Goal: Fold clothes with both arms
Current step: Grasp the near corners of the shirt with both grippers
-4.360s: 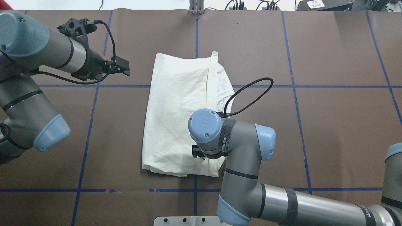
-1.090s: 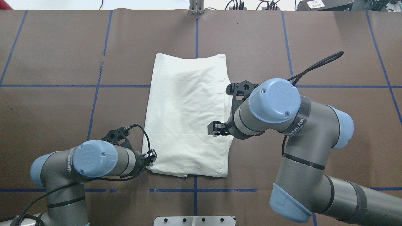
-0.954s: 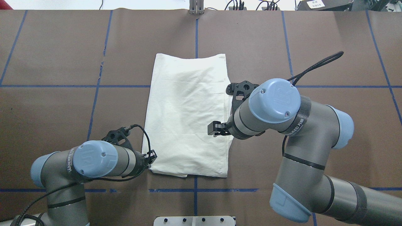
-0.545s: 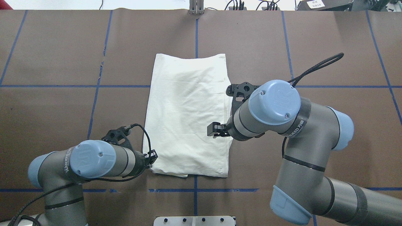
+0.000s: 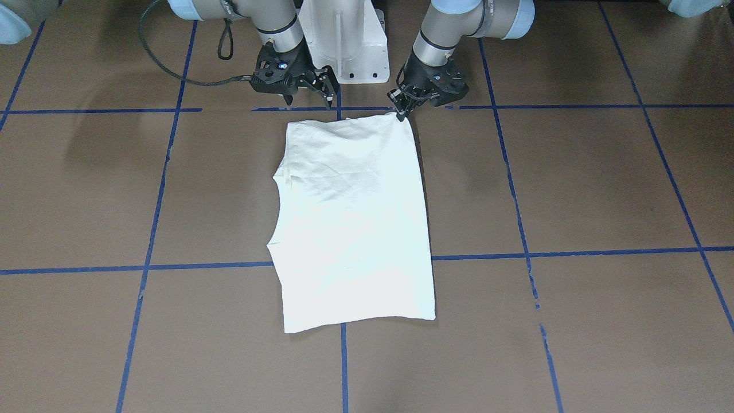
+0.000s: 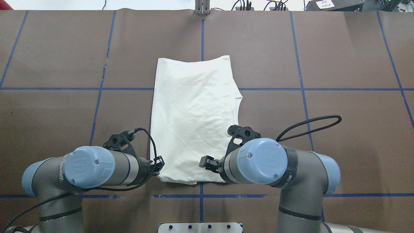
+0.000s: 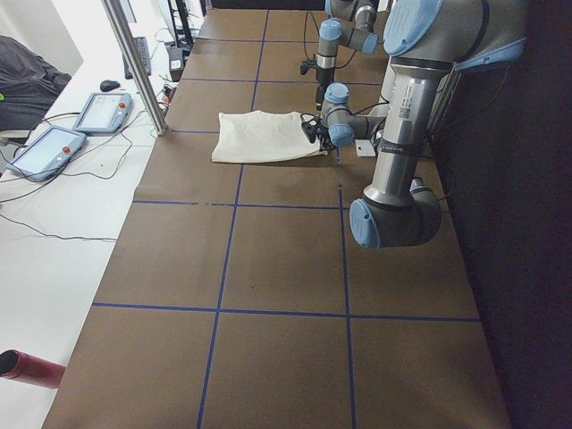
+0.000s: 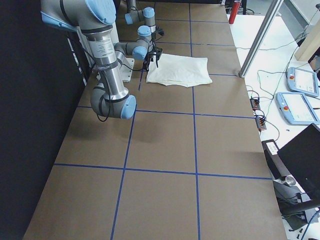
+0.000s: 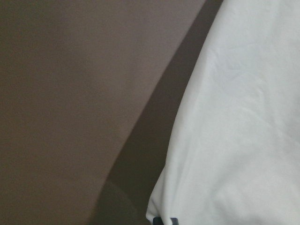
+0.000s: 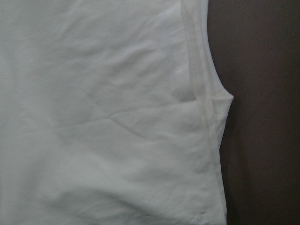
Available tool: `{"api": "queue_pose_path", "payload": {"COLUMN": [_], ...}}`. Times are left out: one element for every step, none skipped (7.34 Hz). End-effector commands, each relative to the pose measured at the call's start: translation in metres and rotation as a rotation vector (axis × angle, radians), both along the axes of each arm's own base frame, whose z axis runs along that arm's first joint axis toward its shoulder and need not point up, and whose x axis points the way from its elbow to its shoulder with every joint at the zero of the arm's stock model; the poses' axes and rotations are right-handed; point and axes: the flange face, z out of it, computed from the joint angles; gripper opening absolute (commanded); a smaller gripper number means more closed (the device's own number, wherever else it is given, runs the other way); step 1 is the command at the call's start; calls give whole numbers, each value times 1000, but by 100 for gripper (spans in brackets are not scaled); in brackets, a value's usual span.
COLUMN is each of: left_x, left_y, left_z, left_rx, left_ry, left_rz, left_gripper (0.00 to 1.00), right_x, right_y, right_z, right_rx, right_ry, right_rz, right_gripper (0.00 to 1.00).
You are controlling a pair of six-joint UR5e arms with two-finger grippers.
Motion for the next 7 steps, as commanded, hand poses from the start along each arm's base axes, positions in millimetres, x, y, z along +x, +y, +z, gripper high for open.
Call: {"api": "queue_pose_path", "payload": {"left_x": [2,3,3,3,4,4,4], "left_y": [2,3,3,3,3,3,3], "left_z": [1,1,1,2,3,2,1], "left_rx": [2,3,3,3,2,4,4], "left_ry": [-4,-4,-4,-6,-7,-5,-2], "left_rz": [6,11,11,12,14,14,14], "left_gripper": [0,0,0,0,0,0,0], "right_x": [-27,-38,-42,-41,-42,-41,-38], "right_y": [15,9,3,2,2,0,-7], "right_z": [14,30,37,36,36,38,37], "right_rx": [-70,-52,-49,-50,-53,-51,-49], "right_ry": [29,70,83,82,83,86,85], "right_rz": [121,149,155,159,160,161,171], "right_gripper": [100,100,100,100,100,100,100]}}
